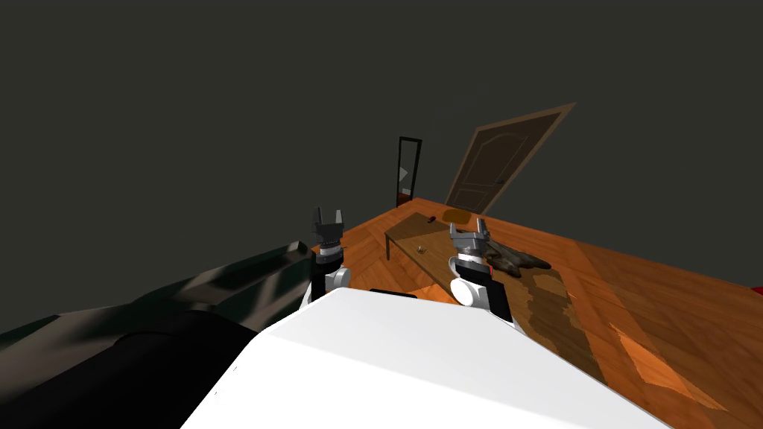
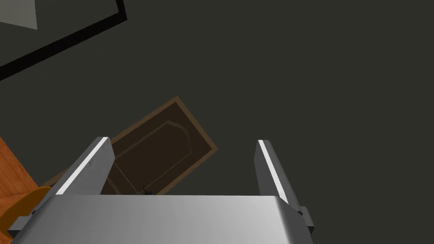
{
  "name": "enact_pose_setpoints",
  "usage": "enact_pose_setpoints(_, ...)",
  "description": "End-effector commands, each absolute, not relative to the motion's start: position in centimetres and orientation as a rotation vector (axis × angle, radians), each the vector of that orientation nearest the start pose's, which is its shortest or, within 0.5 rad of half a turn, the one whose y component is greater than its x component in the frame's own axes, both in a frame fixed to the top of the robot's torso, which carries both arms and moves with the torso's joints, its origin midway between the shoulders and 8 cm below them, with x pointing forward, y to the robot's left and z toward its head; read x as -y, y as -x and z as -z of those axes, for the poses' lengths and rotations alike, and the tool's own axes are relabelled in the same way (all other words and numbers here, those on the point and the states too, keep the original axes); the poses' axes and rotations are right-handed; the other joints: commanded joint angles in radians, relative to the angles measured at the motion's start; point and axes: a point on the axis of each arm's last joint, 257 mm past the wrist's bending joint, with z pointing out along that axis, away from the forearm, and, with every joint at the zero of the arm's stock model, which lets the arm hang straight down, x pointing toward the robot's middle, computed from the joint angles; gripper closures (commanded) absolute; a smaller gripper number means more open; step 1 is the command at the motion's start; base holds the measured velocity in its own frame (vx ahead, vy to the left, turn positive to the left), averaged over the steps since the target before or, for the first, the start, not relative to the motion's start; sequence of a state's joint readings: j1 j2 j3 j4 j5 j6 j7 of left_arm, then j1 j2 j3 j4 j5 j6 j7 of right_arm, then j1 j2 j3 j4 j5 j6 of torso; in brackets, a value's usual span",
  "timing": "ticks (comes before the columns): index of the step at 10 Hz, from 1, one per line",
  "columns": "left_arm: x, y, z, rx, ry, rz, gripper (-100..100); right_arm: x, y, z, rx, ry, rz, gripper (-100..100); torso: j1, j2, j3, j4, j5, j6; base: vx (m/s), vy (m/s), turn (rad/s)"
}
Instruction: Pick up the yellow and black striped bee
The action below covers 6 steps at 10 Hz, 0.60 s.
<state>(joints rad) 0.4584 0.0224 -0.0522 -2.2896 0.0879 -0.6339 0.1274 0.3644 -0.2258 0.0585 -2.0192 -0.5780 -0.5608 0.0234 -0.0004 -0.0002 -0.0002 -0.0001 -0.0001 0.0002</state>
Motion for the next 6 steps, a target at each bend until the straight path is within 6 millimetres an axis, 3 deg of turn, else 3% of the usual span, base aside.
enact_pose_setpoints(1, -26.5, -32.0, -6.4, -0.416, 0.598, 1.581, 0, 32.3, -39.6, 4.8, -0.481, -1.001, -1.646, -100, 0.000, 0.000, 0.000, 0.000, 0.000, 0.000, 0.000, 0.000, 0.000)
enact_pose_setpoints(6, -26.4, -32.0, -6.4, -0.416, 0.598, 1.581, 0, 33.7, -40.1, 5.4, -0.356, -1.089, -1.743, -100, 0.000, 0.000, 0.000, 0.000, 0.000, 0.000, 0.008, -0.008, 0.053)
